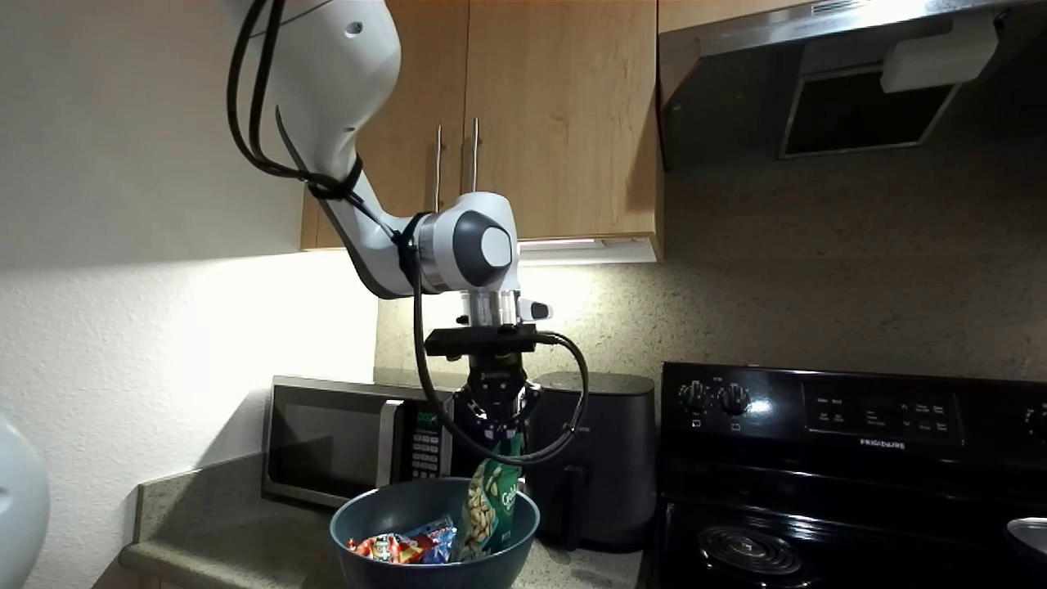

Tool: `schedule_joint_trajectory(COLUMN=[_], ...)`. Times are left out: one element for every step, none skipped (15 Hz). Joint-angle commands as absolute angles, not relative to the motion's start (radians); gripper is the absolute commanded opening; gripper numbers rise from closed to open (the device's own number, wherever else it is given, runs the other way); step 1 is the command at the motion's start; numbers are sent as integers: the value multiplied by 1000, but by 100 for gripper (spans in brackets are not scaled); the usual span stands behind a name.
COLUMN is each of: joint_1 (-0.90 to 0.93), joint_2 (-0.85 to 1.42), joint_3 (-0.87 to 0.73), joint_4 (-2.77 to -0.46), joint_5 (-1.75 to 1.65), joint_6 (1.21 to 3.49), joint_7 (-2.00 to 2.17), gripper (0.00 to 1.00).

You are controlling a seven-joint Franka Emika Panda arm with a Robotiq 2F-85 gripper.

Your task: Remove the green, red and blue sachets from the bowl, respectively

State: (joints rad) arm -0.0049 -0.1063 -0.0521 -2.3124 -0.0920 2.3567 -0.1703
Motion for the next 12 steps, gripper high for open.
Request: schedule_joint_trajectory(joint_1=[-11, -11, -11, -11, -9, -9, -8, -8, 3, 5, 9, 12], joint_2=[-106, -106, -106, -104, -105, -105, -106, -106, -40, -29, -8, 15], joint_3=[-45, -44, -44, -44, -45, -45, -46, -46, -33, -30, -25, -20], joint_4=[-2310, -2310, -2309, -2307, -2305, -2304, -2302, -2301, -2284, -2281, -2276, -2267], joint_5=[-91, -91, -91, -86, -77, -78, -75, -75, -75, -74, -73, -69], joint_6=[2354, 2354, 2354, 2346, 2332, 2324, 2311, 2300, 2328, 2322, 2321, 2314], joint_7=[-171, -171, -171, -176, -190, -193, -204, -209, -184, -185, -189, -192], gripper=[16, 22, 53, 54, 55, 62, 67, 74, 80, 55, 40, 38])
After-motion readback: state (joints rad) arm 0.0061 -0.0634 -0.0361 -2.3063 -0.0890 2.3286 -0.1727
